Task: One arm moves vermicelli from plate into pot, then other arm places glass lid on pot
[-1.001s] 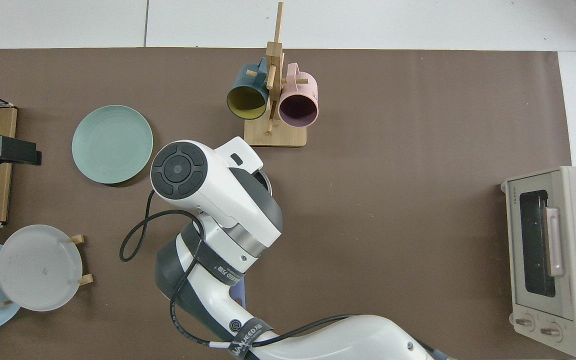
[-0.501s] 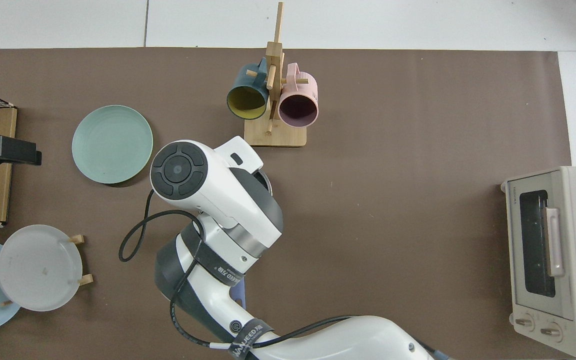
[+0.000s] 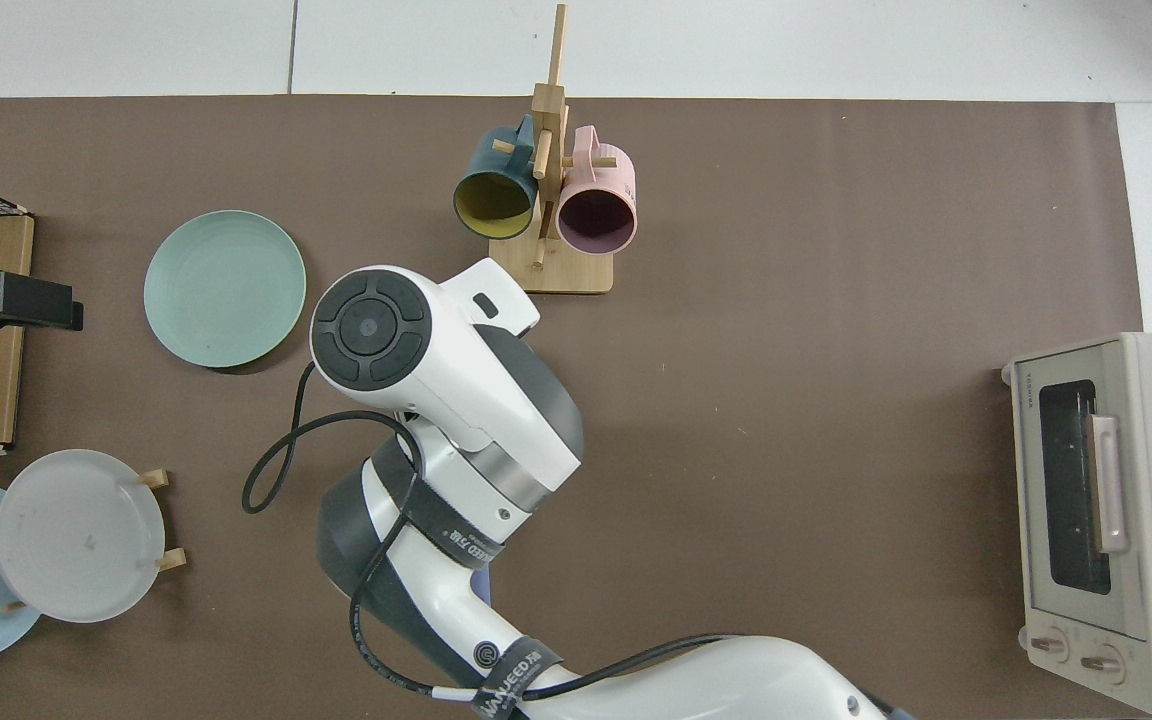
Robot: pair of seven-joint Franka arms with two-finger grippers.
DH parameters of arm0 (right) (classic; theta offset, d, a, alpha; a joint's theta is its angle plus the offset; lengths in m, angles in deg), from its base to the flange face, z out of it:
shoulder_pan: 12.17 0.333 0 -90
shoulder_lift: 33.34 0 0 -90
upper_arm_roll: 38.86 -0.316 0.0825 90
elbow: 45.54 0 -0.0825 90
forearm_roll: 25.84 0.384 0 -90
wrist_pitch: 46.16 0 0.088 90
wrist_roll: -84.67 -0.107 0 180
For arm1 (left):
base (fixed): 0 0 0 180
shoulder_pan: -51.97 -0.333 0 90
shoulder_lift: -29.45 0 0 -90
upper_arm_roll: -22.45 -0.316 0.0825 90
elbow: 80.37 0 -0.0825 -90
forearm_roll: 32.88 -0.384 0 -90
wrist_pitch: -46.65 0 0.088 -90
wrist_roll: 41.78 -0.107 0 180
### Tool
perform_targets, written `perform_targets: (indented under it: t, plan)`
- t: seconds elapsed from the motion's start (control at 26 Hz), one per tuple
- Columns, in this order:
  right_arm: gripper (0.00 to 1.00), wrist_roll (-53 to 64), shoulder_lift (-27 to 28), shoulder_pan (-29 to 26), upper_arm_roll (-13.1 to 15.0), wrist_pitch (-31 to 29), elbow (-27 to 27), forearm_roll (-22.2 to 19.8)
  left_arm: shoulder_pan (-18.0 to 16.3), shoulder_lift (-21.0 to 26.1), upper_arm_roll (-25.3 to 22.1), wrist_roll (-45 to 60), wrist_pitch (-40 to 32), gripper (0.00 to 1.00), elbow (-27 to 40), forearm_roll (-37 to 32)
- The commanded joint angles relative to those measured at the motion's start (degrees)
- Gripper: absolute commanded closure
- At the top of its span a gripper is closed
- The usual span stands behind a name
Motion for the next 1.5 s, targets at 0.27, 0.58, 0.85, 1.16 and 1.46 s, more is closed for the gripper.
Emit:
perform_targets:
  t: [0.27, 0.58, 0.85, 1.16, 1.46]
  plan:
    - [0.01, 22.68, -16.04, -17.28, -1.00, -0.27, 18.02, -0.31, 0.67, -0.97, -0.36, -0.39, 0.31, 0.00, 0.95, -1.12]
    - [0.01, 32.71, -17.80, -25.28, -1.00, -0.27, 20.75, -0.31, 0.41, -0.97, -0.45, -0.39, 0.13, 0.00, 0.95, -1.12]
    - [0.01, 34.65, -19.55, -29.16, -1.00, -1.67, 24.52, -0.40, 0.32, -0.97, -0.53, -0.39, 0.31, 0.00, 0.86, -1.21]
    - [0.01, 35.09, -24.12, -30.91, -1.00, -7.04, 32.17, -0.57, 0.23, -1.06, -0.89, -0.39, -0.13, 0.00, 0.95, -1.04]
    - [0.01, 36.67, -26.93, -32.15, -1.00, -5.90, 33.58, -0.49, -0.03, -0.97, -0.71, -0.39, 0.04, 0.00, 0.86, -1.12]
